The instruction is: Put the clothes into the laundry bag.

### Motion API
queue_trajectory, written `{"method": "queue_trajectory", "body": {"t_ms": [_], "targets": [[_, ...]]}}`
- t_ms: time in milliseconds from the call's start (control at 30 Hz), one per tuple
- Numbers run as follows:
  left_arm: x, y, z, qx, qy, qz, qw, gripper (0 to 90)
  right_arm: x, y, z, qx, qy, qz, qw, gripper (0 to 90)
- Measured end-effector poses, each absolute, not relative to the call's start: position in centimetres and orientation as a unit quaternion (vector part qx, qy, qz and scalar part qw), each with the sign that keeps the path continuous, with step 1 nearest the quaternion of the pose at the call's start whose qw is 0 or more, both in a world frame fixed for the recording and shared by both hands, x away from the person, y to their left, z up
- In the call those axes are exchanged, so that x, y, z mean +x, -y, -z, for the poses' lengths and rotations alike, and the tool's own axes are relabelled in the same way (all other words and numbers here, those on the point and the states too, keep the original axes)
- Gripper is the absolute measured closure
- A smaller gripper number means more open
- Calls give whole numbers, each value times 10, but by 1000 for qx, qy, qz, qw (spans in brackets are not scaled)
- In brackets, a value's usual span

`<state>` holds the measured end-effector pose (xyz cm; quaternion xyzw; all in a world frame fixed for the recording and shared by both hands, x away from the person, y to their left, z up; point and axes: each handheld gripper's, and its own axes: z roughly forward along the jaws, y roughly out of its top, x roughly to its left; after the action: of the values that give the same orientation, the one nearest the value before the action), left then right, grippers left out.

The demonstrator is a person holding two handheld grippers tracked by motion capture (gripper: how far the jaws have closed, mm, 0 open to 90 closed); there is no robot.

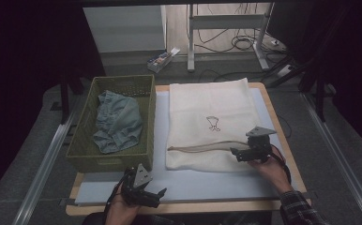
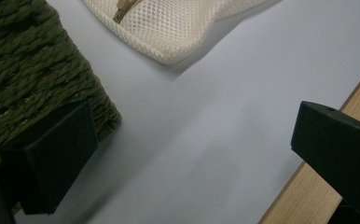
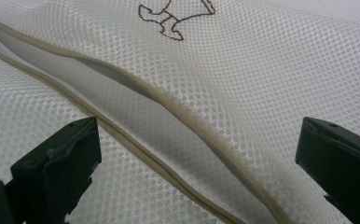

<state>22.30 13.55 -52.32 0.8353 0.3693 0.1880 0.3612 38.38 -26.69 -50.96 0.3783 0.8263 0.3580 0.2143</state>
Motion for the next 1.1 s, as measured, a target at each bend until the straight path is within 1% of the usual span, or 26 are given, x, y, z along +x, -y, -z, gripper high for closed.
{"method": "queue_trajectory", "body": {"t_ms": [333, 1100], "targets": [[223, -135, 524, 836, -369, -188, 360, 0, 392, 265, 512, 378, -829, -345, 225, 15], [224, -134, 524, 838, -368, -189, 356, 0, 411, 258, 521, 387, -836, -312, 232, 19]]}}
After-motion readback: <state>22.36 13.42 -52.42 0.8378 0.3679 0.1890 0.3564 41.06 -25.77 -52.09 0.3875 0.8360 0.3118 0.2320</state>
